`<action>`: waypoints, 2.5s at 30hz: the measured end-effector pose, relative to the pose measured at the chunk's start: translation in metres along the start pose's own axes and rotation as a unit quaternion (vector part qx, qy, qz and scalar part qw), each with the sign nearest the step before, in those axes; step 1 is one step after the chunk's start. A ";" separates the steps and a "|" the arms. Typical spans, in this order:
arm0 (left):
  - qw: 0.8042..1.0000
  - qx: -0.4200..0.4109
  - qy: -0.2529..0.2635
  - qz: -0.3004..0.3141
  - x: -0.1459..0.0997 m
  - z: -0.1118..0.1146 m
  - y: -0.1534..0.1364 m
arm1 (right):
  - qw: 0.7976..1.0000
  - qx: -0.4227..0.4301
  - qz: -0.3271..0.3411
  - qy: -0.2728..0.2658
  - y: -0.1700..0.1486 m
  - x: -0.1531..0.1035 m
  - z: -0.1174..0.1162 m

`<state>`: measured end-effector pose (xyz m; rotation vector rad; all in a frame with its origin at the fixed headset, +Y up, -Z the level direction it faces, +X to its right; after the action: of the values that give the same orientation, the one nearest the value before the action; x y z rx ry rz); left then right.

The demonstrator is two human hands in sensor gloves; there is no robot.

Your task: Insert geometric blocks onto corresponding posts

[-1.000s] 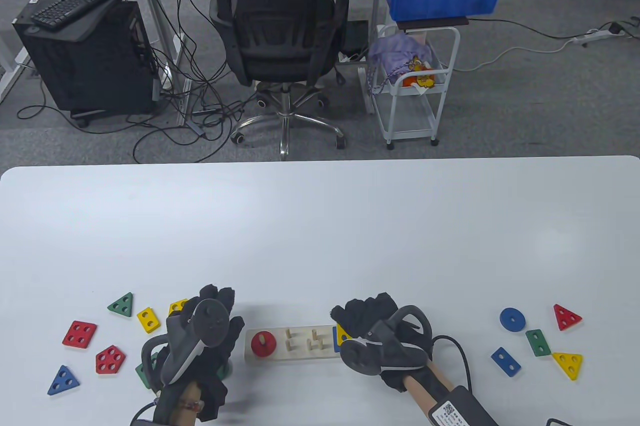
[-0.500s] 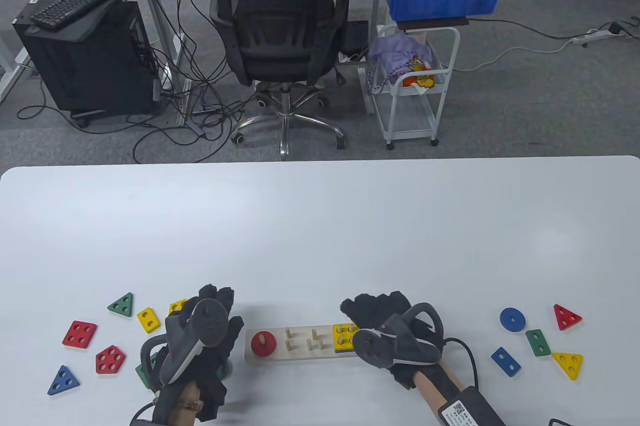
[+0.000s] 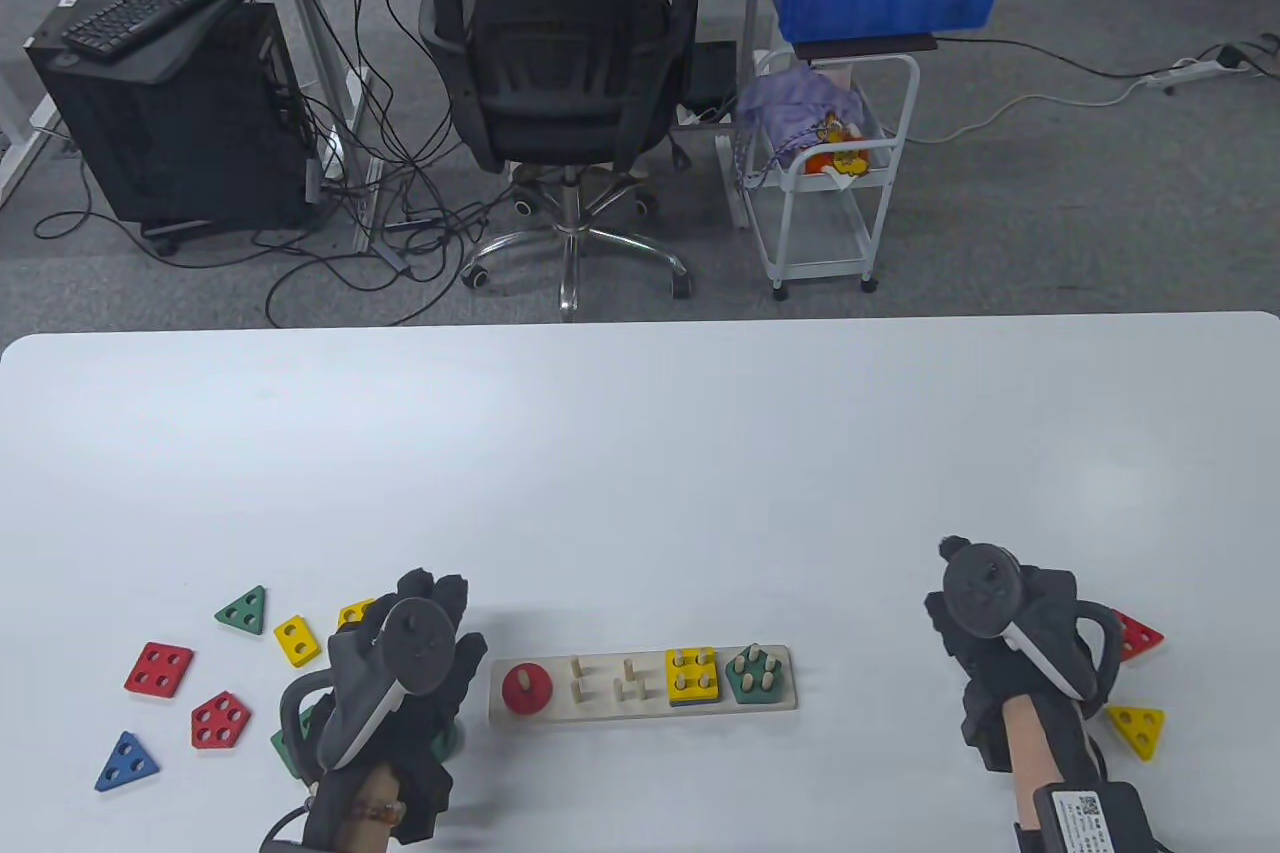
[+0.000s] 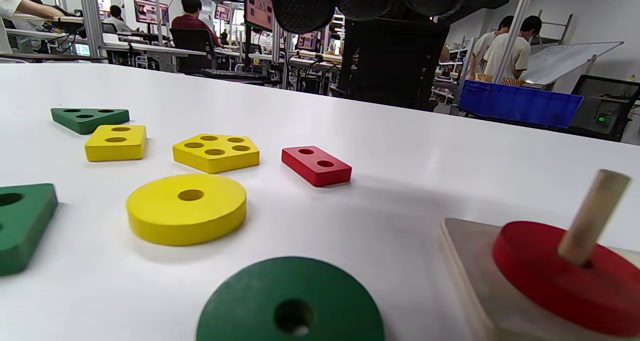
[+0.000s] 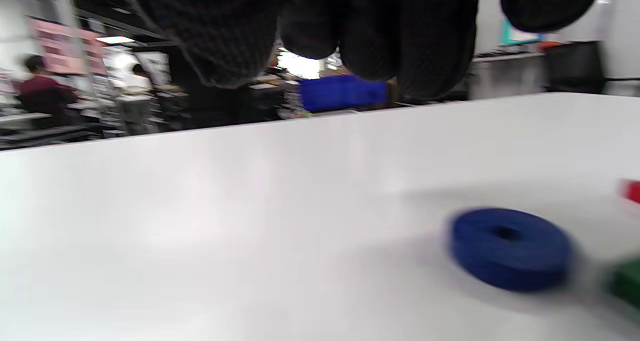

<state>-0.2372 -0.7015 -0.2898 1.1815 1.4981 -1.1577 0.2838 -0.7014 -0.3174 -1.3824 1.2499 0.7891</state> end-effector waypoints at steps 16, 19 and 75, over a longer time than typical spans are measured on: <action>1.000 0.007 -0.009 0.000 -0.001 0.002 0.000 | 0.973 -0.103 -0.171 0.120 -0.024 0.036 -0.045; 1.000 0.008 -0.009 0.001 -0.001 0.003 0.001 | 0.971 -0.124 -0.173 0.107 -0.019 0.037 -0.046; 0.791 -0.527 -0.310 0.020 -0.028 0.038 0.093 | 0.828 0.154 0.516 -0.156 0.204 -0.134 -0.034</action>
<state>-0.1376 -0.7332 -0.2824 0.0264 1.2412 -0.4075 0.0517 -0.6772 -0.2392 -0.1901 1.7412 1.3830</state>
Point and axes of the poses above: the tracker on the back of each hand, its own y axis roughly to the thumb side, its own x axis roughly from the wrist to the fingertips, z = x × y, the point moved 1 cm from there along x, roughly from the wrist to the fingertips, and after that the axes turned 15 degrees about y, right-handed, at the moved point
